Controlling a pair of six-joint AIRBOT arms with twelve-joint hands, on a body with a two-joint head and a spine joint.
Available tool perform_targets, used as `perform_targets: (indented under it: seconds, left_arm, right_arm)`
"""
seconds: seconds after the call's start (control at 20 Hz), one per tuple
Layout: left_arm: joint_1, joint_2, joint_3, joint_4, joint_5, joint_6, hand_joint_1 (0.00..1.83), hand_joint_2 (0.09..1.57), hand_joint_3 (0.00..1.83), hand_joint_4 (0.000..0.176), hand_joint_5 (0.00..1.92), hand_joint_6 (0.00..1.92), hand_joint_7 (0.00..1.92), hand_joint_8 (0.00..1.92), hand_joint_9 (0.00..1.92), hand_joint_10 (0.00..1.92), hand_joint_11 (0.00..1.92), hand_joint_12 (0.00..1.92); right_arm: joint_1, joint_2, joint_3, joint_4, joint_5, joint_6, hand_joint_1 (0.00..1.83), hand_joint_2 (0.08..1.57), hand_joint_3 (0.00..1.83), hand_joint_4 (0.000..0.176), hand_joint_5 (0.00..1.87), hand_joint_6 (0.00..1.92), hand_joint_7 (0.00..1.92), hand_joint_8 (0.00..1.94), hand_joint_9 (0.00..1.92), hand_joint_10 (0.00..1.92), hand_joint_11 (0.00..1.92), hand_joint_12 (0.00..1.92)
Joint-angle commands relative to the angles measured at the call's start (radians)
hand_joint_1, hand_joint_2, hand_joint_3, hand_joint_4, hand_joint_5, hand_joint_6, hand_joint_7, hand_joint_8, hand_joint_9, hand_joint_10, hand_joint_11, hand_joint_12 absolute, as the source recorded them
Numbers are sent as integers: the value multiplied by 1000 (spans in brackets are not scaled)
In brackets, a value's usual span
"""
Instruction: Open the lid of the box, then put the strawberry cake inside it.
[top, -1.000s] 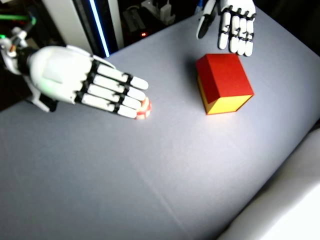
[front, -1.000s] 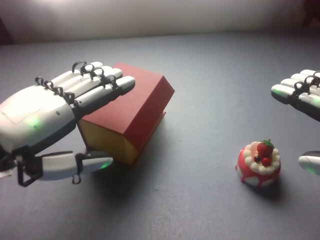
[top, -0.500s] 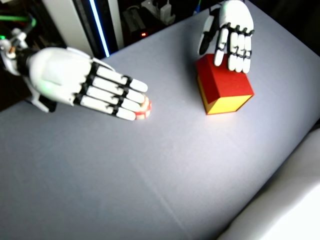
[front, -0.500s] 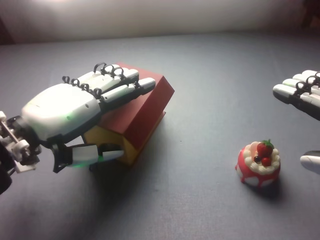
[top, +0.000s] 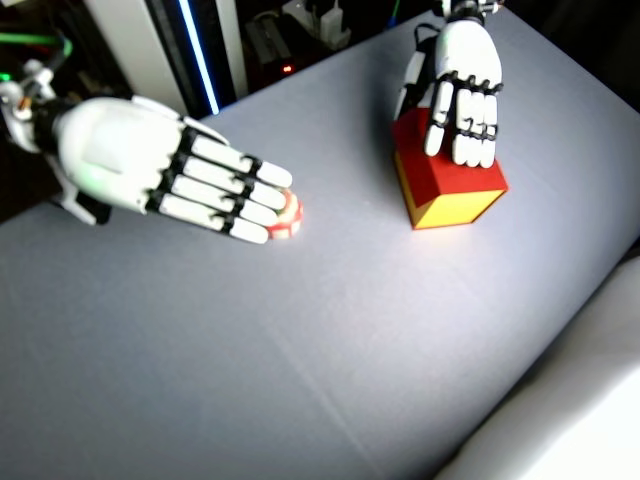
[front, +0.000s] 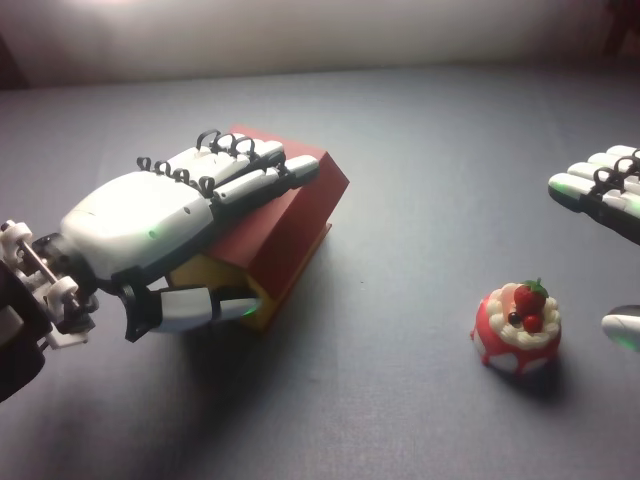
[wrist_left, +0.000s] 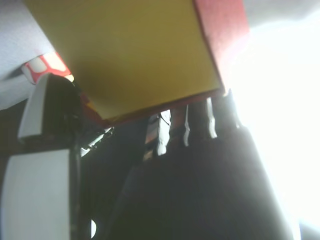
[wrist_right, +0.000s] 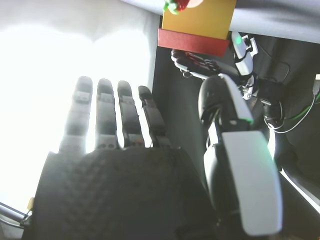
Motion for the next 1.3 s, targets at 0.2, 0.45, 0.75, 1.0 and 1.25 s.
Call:
perform_targets:
  seconds: [0.2, 0.45, 0.75, 1.0, 1.25]
  left_arm:
    - [-9, -8, 14, -45, -167, 2, 812, 1219, 14, 160, 0, 0, 0, 0, 0, 0, 0, 0]
    - [-9, -8, 17, -73, -208, 5, 785, 1243, 10, 157, 0, 0, 0, 0, 0, 0, 0, 0]
    - [-2, 2, 8, -105, -303, 4, 548, 1307, 18, 176, 0, 0, 0, 0, 0, 0, 0, 0]
    - [-1, 5, 10, -142, -356, 4, 578, 1310, 1, 176, 0, 0, 0, 0, 0, 0, 0, 0]
    - [24, 7, 13, -238, -444, 3, 575, 1315, 4, 137, 0, 0, 0, 0, 0, 0, 0, 0]
  right_arm:
    - [-2, -3, 4, 8, 124, 5, 445, 1334, 1, 0, 0, 0, 0, 0, 0, 0, 0, 0]
    - [-4, -4, 3, 13, 125, 5, 438, 1336, 2, 0, 0, 0, 0, 0, 0, 0, 0, 0]
    - [-10, -8, 3, 19, 127, 6, 418, 1332, 0, 0, 0, 0, 0, 0, 0, 0, 0, 0]
    - [-14, -9, 4, 24, 132, 6, 444, 1326, 0, 0, 0, 0, 0, 0, 0, 0, 0, 0]
    - [-17, -12, 4, 30, 137, 6, 443, 1327, 0, 0, 0, 0, 0, 0, 0, 0, 0, 0]
